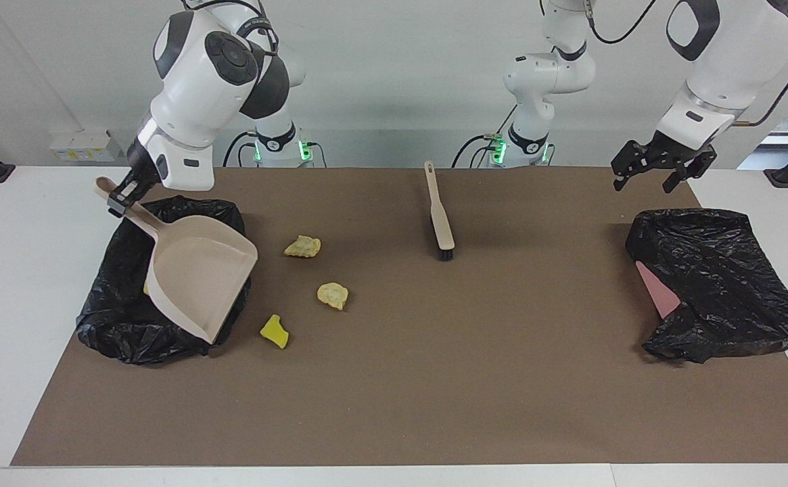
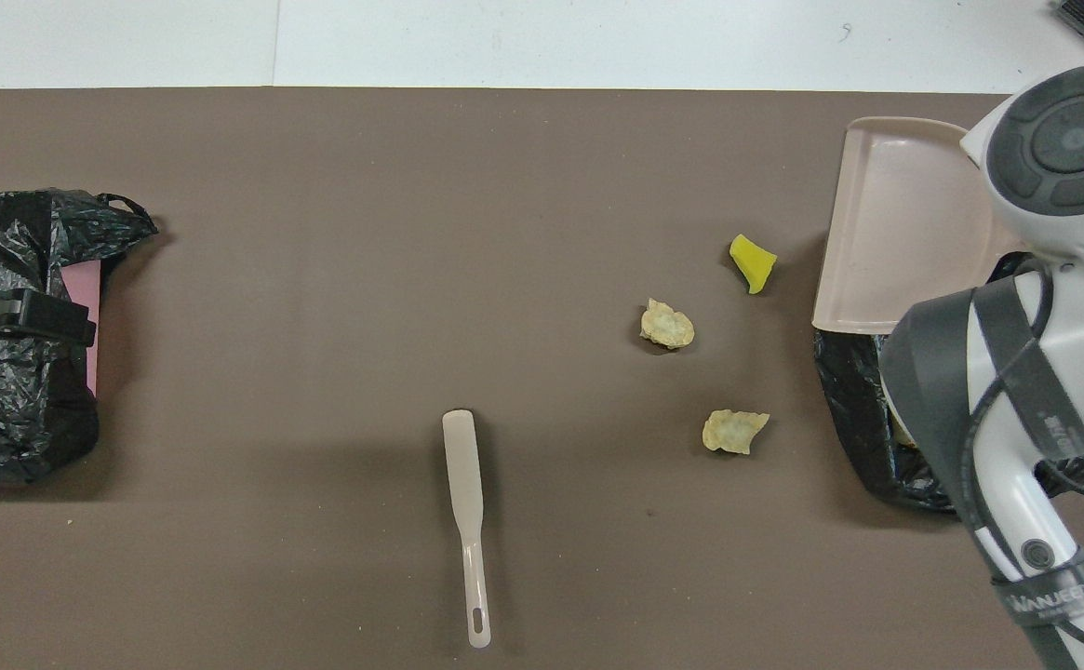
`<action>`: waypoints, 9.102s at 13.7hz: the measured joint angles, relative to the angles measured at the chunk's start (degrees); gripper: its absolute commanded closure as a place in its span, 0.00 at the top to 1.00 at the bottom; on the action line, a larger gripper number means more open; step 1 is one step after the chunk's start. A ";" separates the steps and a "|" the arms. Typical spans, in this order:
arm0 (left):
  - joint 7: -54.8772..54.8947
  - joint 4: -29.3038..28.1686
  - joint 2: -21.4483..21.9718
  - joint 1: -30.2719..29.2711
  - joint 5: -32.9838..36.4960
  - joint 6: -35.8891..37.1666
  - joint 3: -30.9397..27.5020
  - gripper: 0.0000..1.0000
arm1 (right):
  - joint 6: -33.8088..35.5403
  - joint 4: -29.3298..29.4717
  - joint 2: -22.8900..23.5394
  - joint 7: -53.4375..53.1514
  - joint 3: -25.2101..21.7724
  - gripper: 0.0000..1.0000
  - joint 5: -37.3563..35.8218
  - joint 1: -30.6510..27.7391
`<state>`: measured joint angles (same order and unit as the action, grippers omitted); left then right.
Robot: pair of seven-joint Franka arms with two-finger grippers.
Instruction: Sweep and dump trash in bin
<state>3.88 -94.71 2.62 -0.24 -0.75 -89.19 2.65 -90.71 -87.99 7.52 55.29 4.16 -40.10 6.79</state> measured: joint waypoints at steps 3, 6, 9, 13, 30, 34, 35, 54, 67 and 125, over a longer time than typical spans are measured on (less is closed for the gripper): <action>-0.02 1.89 -0.61 0.04 0.04 2.70 0.09 1.00 | 0.23 1.28 0.71 -14.00 0.01 0.00 8.98 0.86; -0.10 2.69 -1.02 0.05 0.04 2.73 0.14 1.00 | -0.30 2.20 1.18 -29.66 0.06 0.00 18.29 2.43; -0.10 2.69 -1.32 0.19 0.04 2.72 0.52 1.00 | -1.64 5.18 4.17 -44.70 0.13 0.00 21.53 6.28; -0.21 2.69 -1.34 0.41 0.04 2.72 0.60 1.00 | -3.88 13.09 13.45 -65.19 0.18 0.00 27.96 12.09; -0.42 2.69 -1.34 0.04 0.04 2.72 -0.08 1.00 | -16.12 27.61 36.83 -96.79 2.15 0.00 36.75 28.33; -0.43 2.69 -1.34 0.04 0.04 2.72 -0.08 1.00 | -15.21 27.07 37.88 -96.79 2.15 0.00 36.76 28.87; -0.42 2.69 -1.34 0.04 0.04 2.72 -0.08 1.00 | -15.20 26.63 38.09 -96.79 2.15 0.02 36.76 28.87; -0.43 2.69 -1.34 0.04 0.04 2.72 -0.08 1.00 | -14.96 26.20 27.59 -96.25 1.09 1.00 36.67 19.34; -1.44 0.27 -3.11 5.47 -0.66 -3.92 1.16 1.00 | -0.59 9.11 1.11 -79.54 0.83 1.00 36.03 0.35; 33.88 -2.33 -17.78 2.79 2.09 -24.19 -0.69 0.00 | -29.00 -34.19 -9.66 -98.19 2.47 0.97 37.69 31.31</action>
<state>37.76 -97.03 -15.16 2.55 1.34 -113.38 1.96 -119.70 -122.18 -2.14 -42.90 6.63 -2.41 38.10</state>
